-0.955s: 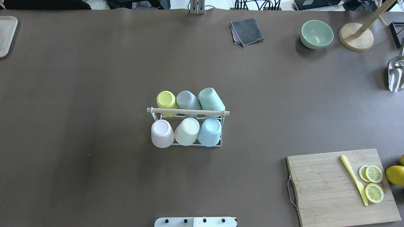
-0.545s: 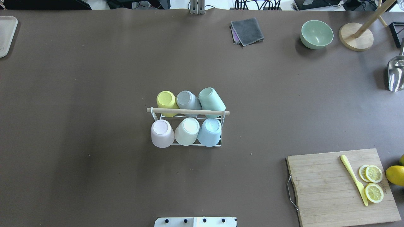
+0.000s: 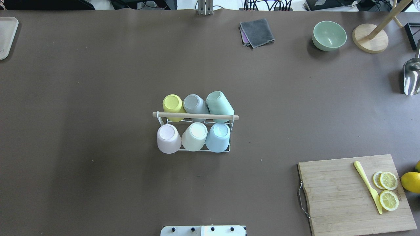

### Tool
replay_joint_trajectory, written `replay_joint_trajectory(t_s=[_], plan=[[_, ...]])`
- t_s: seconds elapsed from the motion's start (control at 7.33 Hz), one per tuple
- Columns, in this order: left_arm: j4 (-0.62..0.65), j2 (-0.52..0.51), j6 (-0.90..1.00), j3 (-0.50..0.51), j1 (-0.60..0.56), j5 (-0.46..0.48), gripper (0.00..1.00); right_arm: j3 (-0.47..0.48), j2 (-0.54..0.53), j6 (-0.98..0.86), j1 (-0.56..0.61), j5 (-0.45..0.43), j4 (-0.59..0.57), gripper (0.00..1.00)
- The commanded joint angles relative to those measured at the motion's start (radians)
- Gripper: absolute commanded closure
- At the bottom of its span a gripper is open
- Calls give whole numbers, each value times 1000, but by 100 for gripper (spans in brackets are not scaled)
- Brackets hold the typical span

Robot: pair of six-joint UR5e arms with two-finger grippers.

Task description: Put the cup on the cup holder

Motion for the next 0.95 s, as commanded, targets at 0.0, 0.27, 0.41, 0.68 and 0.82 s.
replay_joint_trajectory(t_s=[0.0, 0.27, 0.41, 0.68, 0.82], plan=[[-126, -1, -2, 30, 2, -1, 2, 48, -6, 57, 14, -23, -5, 0], [-126, -3, -2, 30, 5, 0, 2, 113, -46, 81, 15, -25, -10, 0], [-125, -12, -14, 29, 11, 0, 2, 110, -48, 81, 20, -25, -11, 0], [-126, -18, -17, 27, 16, 0, 2, 102, -48, 81, 18, -25, -10, 0], [-142, -22, -29, 27, 17, 0, 2, 101, -48, 81, 18, -25, -10, 0]])
